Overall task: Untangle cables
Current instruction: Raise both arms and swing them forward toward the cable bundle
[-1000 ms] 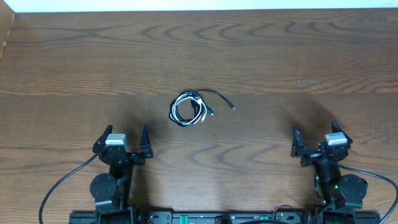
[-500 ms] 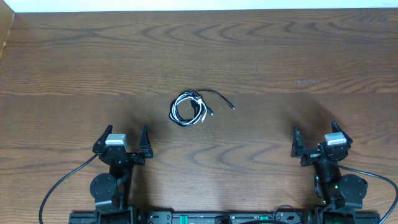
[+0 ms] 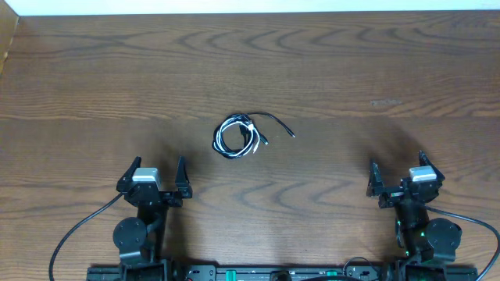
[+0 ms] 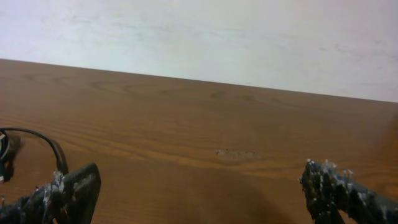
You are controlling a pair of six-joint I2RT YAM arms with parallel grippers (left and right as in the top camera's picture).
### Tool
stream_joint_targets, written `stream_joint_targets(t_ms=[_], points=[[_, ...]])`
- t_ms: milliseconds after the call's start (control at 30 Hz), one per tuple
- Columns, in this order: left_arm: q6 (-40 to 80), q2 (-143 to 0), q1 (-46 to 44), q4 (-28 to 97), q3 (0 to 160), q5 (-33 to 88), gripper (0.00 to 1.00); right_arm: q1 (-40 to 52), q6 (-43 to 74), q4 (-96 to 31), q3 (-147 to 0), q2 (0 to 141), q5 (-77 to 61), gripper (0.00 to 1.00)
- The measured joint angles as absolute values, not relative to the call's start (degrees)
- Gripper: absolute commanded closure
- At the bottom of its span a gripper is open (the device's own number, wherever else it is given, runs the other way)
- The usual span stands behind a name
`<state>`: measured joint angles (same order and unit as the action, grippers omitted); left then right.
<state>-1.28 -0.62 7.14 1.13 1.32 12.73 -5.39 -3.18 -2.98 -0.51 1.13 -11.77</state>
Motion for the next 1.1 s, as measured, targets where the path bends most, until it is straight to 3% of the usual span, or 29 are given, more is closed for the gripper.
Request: stream_joint_targets(t_ms=[500, 1100], points=[[6.9, -0.6, 7.1, 2.3, 3.6, 14.9, 0.03, -5.4, -3.2, 20.1, -0.4, 1.5, -14.8, 0.01], [7.5, -2.3, 7.1, 4.1, 18.3, 19.5, 0.03, -5.4, -4.8, 31.3, -0.4, 1.5, -17.0, 0.01]])
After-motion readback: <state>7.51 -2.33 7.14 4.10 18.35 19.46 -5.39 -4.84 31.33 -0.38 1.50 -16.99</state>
